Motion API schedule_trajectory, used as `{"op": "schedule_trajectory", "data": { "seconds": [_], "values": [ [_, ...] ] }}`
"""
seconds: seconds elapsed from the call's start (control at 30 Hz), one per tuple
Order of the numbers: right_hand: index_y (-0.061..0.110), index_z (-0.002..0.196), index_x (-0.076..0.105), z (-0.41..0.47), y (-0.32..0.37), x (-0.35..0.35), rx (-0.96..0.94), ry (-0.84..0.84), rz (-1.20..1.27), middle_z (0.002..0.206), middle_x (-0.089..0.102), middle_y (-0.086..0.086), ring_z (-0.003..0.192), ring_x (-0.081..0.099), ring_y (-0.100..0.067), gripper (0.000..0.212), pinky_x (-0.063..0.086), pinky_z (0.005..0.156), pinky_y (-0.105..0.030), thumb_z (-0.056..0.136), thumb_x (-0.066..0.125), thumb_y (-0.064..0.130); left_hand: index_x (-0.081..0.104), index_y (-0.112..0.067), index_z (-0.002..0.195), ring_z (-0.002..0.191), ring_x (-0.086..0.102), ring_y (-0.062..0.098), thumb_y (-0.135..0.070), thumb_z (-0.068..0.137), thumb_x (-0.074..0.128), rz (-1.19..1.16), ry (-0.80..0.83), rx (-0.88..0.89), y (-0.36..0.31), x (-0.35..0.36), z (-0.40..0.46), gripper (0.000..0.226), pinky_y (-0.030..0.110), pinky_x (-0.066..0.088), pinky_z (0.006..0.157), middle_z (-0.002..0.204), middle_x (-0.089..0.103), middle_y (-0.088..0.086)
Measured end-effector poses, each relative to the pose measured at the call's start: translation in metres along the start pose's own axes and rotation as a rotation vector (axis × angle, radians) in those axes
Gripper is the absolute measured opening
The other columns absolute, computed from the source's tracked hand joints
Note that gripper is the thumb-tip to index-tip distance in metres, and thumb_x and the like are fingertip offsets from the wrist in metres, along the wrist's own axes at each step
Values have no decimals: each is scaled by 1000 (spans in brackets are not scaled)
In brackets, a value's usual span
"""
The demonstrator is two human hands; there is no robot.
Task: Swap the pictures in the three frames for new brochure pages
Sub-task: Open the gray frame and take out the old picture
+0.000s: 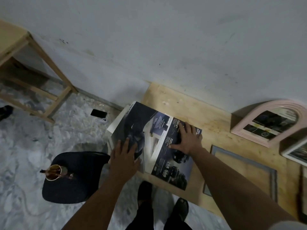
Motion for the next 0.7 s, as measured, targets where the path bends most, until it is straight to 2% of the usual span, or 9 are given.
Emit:
{"op": "schedule_trajectory", "data": {
  "seconds": [0.1, 0.3, 0.4, 0.47, 0.53, 0.6, 0.67, 0.7],
  "values": [
    [33, 162, -5, -10, -20, 1, 6, -55, 25, 171, -5, -4, 156, 0, -36, 134, 20, 117, -70, 62, 66, 89, 49, -27, 151, 150, 34, 42, -60, 81, 67, 62, 32, 36, -3, 8, 1, 79, 64, 39, 112, 165, 35, 12],
    [32, 161, -10, -18, -39, 4, 98, -79, 85, 171, -2, -7, 157, 1, -33, 142, 15, 120, -67, 58, 70, 88, 52, -22, 149, 143, 42, 45, -56, 80, 74, 111, -66, 83, -5, 12, -3, 80, 65, 42, 107, 159, 43, 15],
    [32, 162, -4, -20, -36, 1, 91, -130, 81, 168, 17, -6, 154, 16, -30, 138, 13, 119, -66, 60, 72, 84, 54, -22, 147, 141, 44, 46, -55, 77, 79, 121, -68, 92, -6, 13, -1, 81, 66, 43, 106, 158, 45, 16],
    [35, 161, 3, -25, -33, -3, 71, -196, 77, 158, 35, -7, 148, 28, -30, 131, 13, 118, -66, 62, 74, 81, 54, -22, 146, 141, 44, 46, -55, 76, 80, 121, -51, 86, -5, 14, 0, 81, 66, 44, 106, 157, 45, 16],
    [36, 160, 11, -29, -32, -5, 59, -245, 81, 149, 44, -6, 143, 35, -31, 121, 13, 118, -64, 66, 74, 77, 54, -21, 146, 141, 44, 46, -55, 76, 80, 123, -35, 80, -4, 15, 0, 82, 67, 44, 105, 157, 45, 17],
    [36, 156, 26, -36, -34, -11, 47, -255, 142, 143, 52, -3, 135, 47, -29, 106, 24, 116, -57, 69, 77, 70, 52, -19, 148, 141, 42, 47, -55, 78, 77, 118, -49, 91, -6, 13, -1, 82, 68, 43, 105, 157, 45, 18],
    [33, 142, 47, -46, -41, -21, 26, -223, 316, 129, 65, 1, 116, 62, -24, 86, 46, 97, -41, 69, 83, 62, 48, -18, 151, 144, 40, 45, -56, 85, 62, 59, -94, 104, -13, 5, -1, 78, 67, 41, 106, 157, 43, 18],
    [30, 132, 56, -53, -45, -28, 16, -190, 425, 119, 70, 2, 106, 66, -22, 77, 49, 87, -35, 67, 87, 58, 47, -17, 151, 144, 40, 43, -57, 88, 53, 1, -137, 113, -20, -2, -1, 75, 65, 41, 107, 156, 44, 17]
  ]
}}
Point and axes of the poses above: each hand's wrist, its own z-axis towards the middle knuckle, its own x-axis out of the palm, y = z × x, the point moved 4 cm from there along z, towards the middle knuckle
